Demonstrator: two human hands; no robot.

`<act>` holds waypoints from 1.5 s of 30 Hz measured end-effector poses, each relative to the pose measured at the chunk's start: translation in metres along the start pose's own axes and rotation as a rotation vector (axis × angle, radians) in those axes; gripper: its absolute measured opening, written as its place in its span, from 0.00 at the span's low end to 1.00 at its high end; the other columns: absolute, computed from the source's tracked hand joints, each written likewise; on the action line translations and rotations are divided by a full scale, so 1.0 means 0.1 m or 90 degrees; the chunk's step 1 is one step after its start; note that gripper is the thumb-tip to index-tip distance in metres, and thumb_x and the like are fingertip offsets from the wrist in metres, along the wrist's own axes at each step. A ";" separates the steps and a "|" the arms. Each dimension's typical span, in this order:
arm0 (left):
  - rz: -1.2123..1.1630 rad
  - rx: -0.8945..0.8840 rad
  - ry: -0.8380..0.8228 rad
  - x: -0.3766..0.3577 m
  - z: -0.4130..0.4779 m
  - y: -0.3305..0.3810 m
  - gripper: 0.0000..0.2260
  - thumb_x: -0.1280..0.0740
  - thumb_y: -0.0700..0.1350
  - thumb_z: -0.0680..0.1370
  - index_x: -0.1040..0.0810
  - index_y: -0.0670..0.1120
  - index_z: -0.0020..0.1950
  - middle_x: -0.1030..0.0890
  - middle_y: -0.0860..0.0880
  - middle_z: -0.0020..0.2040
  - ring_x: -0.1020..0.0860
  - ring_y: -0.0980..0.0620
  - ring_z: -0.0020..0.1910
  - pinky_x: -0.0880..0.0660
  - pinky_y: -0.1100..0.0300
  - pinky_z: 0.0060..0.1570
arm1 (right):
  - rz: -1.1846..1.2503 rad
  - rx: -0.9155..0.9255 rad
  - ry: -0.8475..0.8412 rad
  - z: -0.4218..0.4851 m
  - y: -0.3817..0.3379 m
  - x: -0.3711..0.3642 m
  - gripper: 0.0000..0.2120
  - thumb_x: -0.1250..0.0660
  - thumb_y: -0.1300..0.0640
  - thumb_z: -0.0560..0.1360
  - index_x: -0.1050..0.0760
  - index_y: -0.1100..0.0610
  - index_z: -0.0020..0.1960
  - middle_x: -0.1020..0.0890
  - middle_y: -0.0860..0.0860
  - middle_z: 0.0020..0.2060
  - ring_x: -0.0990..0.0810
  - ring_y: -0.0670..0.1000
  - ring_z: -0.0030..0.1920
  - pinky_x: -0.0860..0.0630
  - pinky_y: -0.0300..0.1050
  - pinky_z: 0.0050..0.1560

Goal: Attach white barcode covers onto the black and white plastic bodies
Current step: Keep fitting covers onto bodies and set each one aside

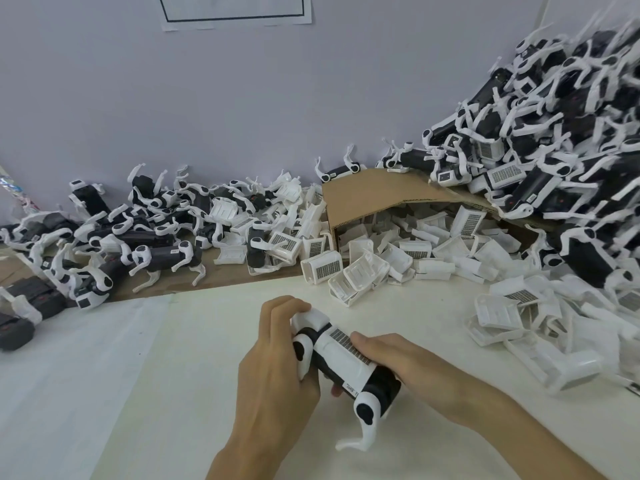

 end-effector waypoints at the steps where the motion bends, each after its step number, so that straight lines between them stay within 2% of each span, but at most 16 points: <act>1: 0.000 0.000 0.010 0.01 0.00 -0.01 0.38 0.26 0.26 0.60 0.35 0.53 0.60 0.31 0.58 0.60 0.26 0.53 0.37 0.31 0.66 0.26 | 0.031 0.010 -0.009 -0.01 -0.02 -0.02 0.27 0.42 0.37 0.80 0.17 0.60 0.52 0.14 0.57 0.48 0.17 0.48 0.47 0.25 0.35 0.48; 4: -0.020 0.027 0.015 0.00 -0.02 -0.03 0.38 0.25 0.28 0.63 0.37 0.57 0.62 0.28 0.59 0.54 0.26 0.53 0.41 0.33 0.67 0.27 | 0.107 0.037 0.008 -0.01 -0.07 -0.01 0.21 0.37 0.43 0.78 0.19 0.60 0.52 0.14 0.59 0.47 0.16 0.54 0.48 0.23 0.41 0.49; 7: -0.058 0.054 -0.032 -0.05 -0.04 -0.03 0.38 0.25 0.35 0.68 0.42 0.68 0.61 0.26 0.54 0.45 0.24 0.58 0.42 0.32 0.68 0.30 | 0.101 0.054 0.072 0.01 -0.07 0.08 0.20 0.31 0.44 0.74 0.19 0.61 0.51 0.16 0.59 0.45 0.19 0.55 0.47 0.28 0.49 0.53; 9: -0.078 0.028 -0.068 -0.05 -0.05 0.00 0.37 0.28 0.43 0.70 0.46 0.73 0.63 0.27 0.54 0.47 0.24 0.58 0.46 0.30 0.70 0.37 | 0.090 0.067 0.114 0.02 -0.07 0.14 0.19 0.32 0.44 0.71 0.18 0.59 0.49 0.18 0.55 0.42 0.21 0.51 0.45 0.30 0.45 0.50; 12: -0.172 0.034 -0.117 -0.04 -0.05 0.02 0.28 0.35 0.55 0.72 0.43 0.69 0.68 0.24 0.57 0.54 0.24 0.54 0.53 0.30 0.68 0.48 | 0.063 0.103 0.163 0.01 -0.10 0.20 0.17 0.31 0.44 0.70 0.16 0.55 0.50 0.16 0.51 0.43 0.20 0.46 0.45 0.28 0.40 0.48; 14: -0.253 0.061 -0.122 -0.03 -0.05 0.01 0.26 0.36 0.60 0.74 0.40 0.64 0.70 0.24 0.63 0.60 0.23 0.54 0.55 0.29 0.66 0.50 | 0.023 0.150 0.187 -0.01 -0.14 0.21 0.14 0.31 0.45 0.70 0.16 0.52 0.50 0.14 0.52 0.45 0.18 0.46 0.45 0.25 0.37 0.48; 17: -0.280 0.084 -0.107 -0.02 -0.03 0.04 0.26 0.33 0.63 0.74 0.39 0.65 0.68 0.23 0.66 0.59 0.22 0.57 0.56 0.28 0.70 0.50 | -0.062 0.214 0.208 -0.05 -0.17 0.17 0.11 0.29 0.45 0.72 0.18 0.46 0.52 0.14 0.51 0.43 0.16 0.50 0.43 0.21 0.41 0.43; 19: -0.297 0.094 -0.106 -0.02 -0.03 0.04 0.26 0.31 0.62 0.73 0.36 0.63 0.68 0.21 0.64 0.58 0.22 0.58 0.57 0.29 0.73 0.52 | -0.098 0.240 0.212 -0.07 -0.17 0.14 0.11 0.30 0.43 0.71 0.19 0.43 0.53 0.15 0.51 0.42 0.16 0.50 0.38 0.18 0.45 0.39; 22: -0.299 0.101 -0.113 -0.03 -0.01 0.02 0.23 0.28 0.56 0.73 0.31 0.58 0.65 0.20 0.60 0.55 0.22 0.53 0.54 0.27 0.67 0.52 | -0.164 0.273 0.215 -0.07 -0.17 0.14 0.13 0.30 0.42 0.72 0.21 0.40 0.56 0.16 0.48 0.42 0.17 0.52 0.39 0.17 0.51 0.41; 23: -0.294 0.097 -0.108 -0.04 -0.01 0.02 0.22 0.27 0.52 0.73 0.30 0.57 0.64 0.20 0.60 0.54 0.21 0.52 0.53 0.26 0.66 0.51 | -0.241 0.283 0.232 -0.07 -0.15 0.16 0.15 0.31 0.39 0.72 0.23 0.38 0.58 0.17 0.43 0.44 0.19 0.49 0.43 0.20 0.47 0.45; 25: -0.282 0.084 -0.093 -0.04 0.00 0.03 0.20 0.26 0.46 0.71 0.29 0.55 0.60 0.20 0.60 0.53 0.21 0.52 0.52 0.25 0.64 0.50 | -0.419 0.314 0.269 -0.07 -0.17 0.16 0.19 0.35 0.35 0.73 0.27 0.36 0.63 0.22 0.33 0.45 0.25 0.39 0.49 0.32 0.35 0.54; 27: -0.273 0.080 -0.081 -0.05 0.00 0.03 0.21 0.25 0.44 0.70 0.29 0.57 0.57 0.19 0.59 0.51 0.20 0.52 0.52 0.25 0.64 0.50 | -0.499 0.350 0.267 -0.06 -0.19 0.13 0.18 0.37 0.37 0.76 0.28 0.39 0.64 0.25 0.29 0.43 0.28 0.36 0.47 0.39 0.30 0.55; 32: -0.265 0.083 -0.081 -0.06 0.00 -0.02 0.22 0.21 0.44 0.70 0.31 0.61 0.52 0.19 0.60 0.50 0.20 0.56 0.52 0.28 0.71 0.49 | -0.527 0.353 0.262 -0.01 -0.16 0.15 0.17 0.39 0.37 0.77 0.30 0.38 0.64 0.22 0.39 0.43 0.28 0.40 0.47 0.39 0.32 0.55; 36: -0.254 0.083 -0.089 -0.08 0.00 -0.01 0.24 0.21 0.43 0.71 0.32 0.61 0.53 0.19 0.60 0.50 0.20 0.56 0.51 0.28 0.72 0.49 | -0.530 0.368 0.269 -0.01 -0.17 0.16 0.18 0.41 0.35 0.78 0.26 0.41 0.62 0.21 0.39 0.43 0.28 0.41 0.46 0.37 0.37 0.57; 41: -0.238 0.058 -0.092 -0.07 0.00 0.03 0.27 0.21 0.43 0.72 0.34 0.63 0.57 0.20 0.62 0.52 0.20 0.59 0.54 0.29 0.73 0.49 | -0.560 0.396 0.276 -0.02 -0.19 0.13 0.21 0.46 0.35 0.80 0.23 0.47 0.60 0.31 0.35 0.35 0.31 0.42 0.42 0.37 0.38 0.54; 45: -0.225 0.041 -0.089 -0.07 0.02 0.06 0.28 0.22 0.43 0.72 0.34 0.65 0.59 0.21 0.63 0.54 0.20 0.58 0.54 0.28 0.73 0.51 | -0.552 0.410 0.288 -0.02 -0.20 0.14 0.21 0.44 0.36 0.80 0.22 0.48 0.60 0.32 0.33 0.34 0.31 0.41 0.41 0.35 0.40 0.54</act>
Point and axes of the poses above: each hand's wrist, its own z-axis towards the middle knuckle, its own x-axis out of the back of the hand, y = z × x, the point moved 6 cm from there along z, towards the middle knuckle
